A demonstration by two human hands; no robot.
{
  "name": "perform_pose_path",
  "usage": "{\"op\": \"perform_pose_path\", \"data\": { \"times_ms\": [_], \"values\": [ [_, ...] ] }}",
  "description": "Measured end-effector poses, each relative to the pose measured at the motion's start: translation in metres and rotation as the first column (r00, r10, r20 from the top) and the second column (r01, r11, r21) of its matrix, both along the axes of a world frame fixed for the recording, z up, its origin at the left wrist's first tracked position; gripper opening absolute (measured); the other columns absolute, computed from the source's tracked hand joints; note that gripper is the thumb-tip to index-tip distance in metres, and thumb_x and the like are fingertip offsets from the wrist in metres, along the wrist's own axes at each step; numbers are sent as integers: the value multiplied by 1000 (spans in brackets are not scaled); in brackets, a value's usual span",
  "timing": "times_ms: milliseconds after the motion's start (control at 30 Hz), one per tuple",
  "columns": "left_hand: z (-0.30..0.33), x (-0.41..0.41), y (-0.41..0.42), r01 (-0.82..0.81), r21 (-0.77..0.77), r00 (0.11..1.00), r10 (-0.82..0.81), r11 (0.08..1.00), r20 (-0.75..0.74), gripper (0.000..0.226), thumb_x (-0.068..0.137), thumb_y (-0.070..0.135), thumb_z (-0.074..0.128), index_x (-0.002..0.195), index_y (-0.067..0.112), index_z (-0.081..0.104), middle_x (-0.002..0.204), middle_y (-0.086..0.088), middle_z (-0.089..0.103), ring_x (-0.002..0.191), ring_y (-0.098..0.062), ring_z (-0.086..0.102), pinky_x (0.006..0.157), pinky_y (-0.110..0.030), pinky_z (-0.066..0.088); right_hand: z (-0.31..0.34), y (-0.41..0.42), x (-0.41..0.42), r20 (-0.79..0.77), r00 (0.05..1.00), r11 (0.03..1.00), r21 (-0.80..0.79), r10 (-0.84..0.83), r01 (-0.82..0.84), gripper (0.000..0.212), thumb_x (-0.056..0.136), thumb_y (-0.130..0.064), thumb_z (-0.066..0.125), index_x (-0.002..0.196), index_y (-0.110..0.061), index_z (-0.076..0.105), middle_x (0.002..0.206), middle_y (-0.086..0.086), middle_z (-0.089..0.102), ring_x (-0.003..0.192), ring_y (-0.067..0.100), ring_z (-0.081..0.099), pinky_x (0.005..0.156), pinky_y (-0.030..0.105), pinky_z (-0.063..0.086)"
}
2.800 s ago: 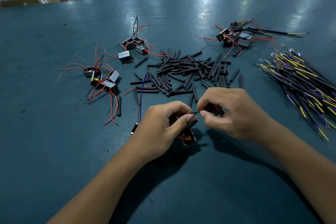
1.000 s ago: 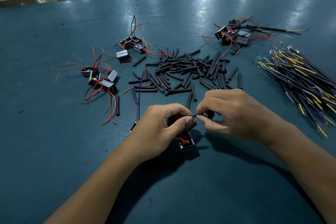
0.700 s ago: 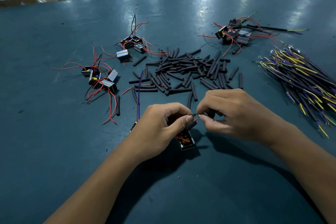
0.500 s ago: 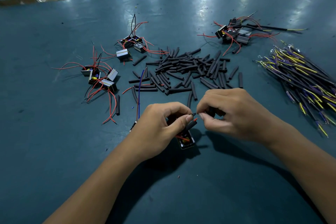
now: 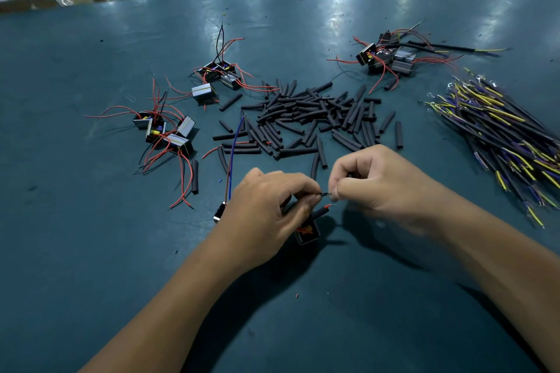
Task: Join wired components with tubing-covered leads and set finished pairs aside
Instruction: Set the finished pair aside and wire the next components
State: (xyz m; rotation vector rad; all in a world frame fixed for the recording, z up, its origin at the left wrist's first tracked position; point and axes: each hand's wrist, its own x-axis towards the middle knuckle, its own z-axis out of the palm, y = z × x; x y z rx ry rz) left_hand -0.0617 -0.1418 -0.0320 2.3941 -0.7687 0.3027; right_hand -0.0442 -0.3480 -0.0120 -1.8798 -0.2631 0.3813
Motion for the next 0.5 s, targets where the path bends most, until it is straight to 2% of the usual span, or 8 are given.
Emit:
{"op": "perform_pose_path", "data": {
  "times_ms": [33, 100, 167, 267, 333, 433, 500],
  "values": [
    [0, 0, -1, 2, 6, 1000, -2, 1000, 6, 7, 95, 29, 60, 94, 29, 67, 81, 21, 63, 71, -1, 51, 74, -18, 29, 1, 1, 0, -116, 993, 998, 59, -6, 13, 8, 67, -14, 60, 66, -7, 63, 48, 0, 36, 42, 13, 25, 41, 19, 21],
    [1, 0, -1, 7, 1, 1000, -7, 1000, 0, 9, 95, 31, 59, 95, 29, 67, 82, 19, 65, 72, -2, 53, 73, -18, 28, 2, 2, -1, -253, 967, 990, 134, 4, 31, 7, 73, -6, 60, 66, -5, 63, 50, 1, 36, 42, 10, 26, 39, 17, 22],
    [1, 0, 0, 17, -43, 999, -19, 999, -42, 9, 96, 32, 59, 96, 29, 68, 84, 20, 67, 74, -2, 55, 74, -19, 30, 1, 1, 0, -289, 957, 986, 164, 14, 36, 20, 81, 0, 57, 64, -8, 63, 52, 0, 36, 42, 9, 26, 39, 16, 23],
    [3, 0, 1, 34, -101, 994, -44, 994, -98, 10, 95, 34, 62, 96, 29, 70, 85, 20, 68, 76, -2, 57, 74, -22, 33, 5, 2, 0, -296, 955, 986, 166, 23, 28, 12, 74, -5, 59, 64, -9, 63, 50, 0, 37, 42, 9, 28, 38, 17, 25],
    [4, -1, -1, 37, -70, 997, -41, 997, -63, 8, 95, 31, 62, 96, 27, 69, 84, 19, 66, 76, -2, 55, 74, -23, 33, 5, 1, 1, -391, 920, 980, 192, 24, 56, 18, 78, -3, 57, 62, -10, 62, 50, -3, 37, 41, 7, 26, 35, 16, 23],
    [4, -1, -2, 28, -9, 999, -28, 1000, 21, 6, 94, 24, 62, 94, 24, 68, 82, 21, 62, 74, -3, 50, 74, -26, 33, 3, 1, 3, -578, 815, 948, 279, 37, 155, 23, 81, -3, 50, 62, -10, 60, 51, -5, 37, 39, 5, 25, 30, 15, 21],
    [4, -1, -2, 21, -7, 999, -21, 1000, 25, 7, 94, 25, 61, 94, 24, 67, 81, 21, 61, 73, -4, 50, 74, -26, 33, 3, 1, 3, -542, 840, 953, 267, 27, 142, 26, 84, -1, 49, 63, -10, 59, 50, -5, 37, 39, 5, 26, 31, 15, 22]
  ]
}}
